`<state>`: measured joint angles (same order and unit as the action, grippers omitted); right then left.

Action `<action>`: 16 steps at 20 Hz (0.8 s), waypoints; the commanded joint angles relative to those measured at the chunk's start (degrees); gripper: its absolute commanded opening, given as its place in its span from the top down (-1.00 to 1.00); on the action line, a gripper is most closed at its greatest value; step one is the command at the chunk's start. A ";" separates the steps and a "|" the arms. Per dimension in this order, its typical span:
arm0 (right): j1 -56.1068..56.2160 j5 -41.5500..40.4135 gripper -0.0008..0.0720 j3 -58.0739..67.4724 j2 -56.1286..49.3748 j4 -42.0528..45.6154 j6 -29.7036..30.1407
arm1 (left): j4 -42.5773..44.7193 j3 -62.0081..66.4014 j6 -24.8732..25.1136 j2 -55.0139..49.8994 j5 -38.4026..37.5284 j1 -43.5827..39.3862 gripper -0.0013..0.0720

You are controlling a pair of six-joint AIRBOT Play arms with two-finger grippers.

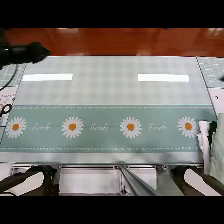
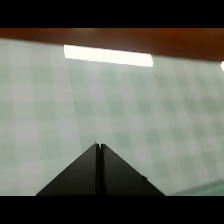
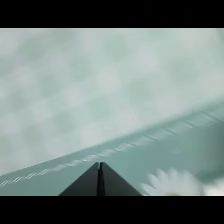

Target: Fold the shirts.

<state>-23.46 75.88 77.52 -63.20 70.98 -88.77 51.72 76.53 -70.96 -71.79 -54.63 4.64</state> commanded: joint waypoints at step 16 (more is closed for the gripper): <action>31.36 -4.37 0.91 5.92 -22.45 26.95 -10.34 | 27.39 7.26 -22.77 -13.46 -14.64 -11.69 0.90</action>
<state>7.77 72.20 83.37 -85.36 97.41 -98.67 78.70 83.72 -93.03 -84.66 -68.88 -7.38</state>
